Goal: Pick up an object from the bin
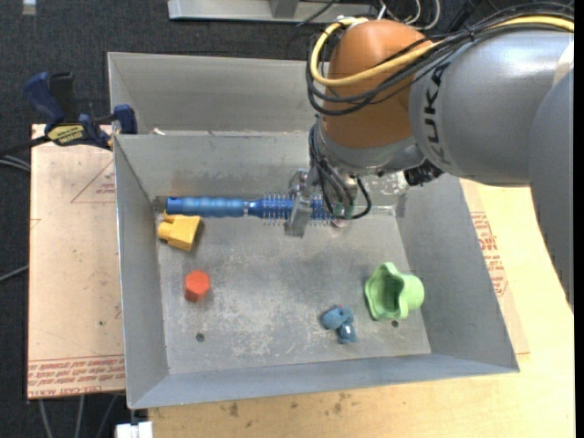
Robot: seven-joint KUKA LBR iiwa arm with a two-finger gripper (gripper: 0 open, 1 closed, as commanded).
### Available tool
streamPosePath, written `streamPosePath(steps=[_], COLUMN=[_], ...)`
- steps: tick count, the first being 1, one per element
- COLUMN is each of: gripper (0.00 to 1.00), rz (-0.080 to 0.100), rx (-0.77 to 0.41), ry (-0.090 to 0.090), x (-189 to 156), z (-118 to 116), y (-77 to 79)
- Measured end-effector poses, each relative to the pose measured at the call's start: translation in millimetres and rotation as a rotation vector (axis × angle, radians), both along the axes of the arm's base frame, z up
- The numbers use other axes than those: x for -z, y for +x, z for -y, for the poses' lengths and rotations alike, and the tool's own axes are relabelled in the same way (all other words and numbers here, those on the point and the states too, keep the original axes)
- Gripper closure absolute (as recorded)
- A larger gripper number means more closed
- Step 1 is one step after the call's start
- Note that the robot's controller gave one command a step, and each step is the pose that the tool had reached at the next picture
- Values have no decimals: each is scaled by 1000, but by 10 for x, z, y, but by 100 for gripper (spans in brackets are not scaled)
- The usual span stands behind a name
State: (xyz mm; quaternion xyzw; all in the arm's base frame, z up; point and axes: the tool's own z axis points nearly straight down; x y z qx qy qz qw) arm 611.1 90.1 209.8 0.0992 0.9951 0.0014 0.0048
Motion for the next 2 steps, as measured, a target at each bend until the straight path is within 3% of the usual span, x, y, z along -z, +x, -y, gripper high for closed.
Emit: streamPosePath(steps=[1, 2], gripper=[100, 100], rz=[-9, 0], rx=[-78, -105], ry=[-1, -2], x=[1425, -229], z=[336, 234], y=[165, 260])
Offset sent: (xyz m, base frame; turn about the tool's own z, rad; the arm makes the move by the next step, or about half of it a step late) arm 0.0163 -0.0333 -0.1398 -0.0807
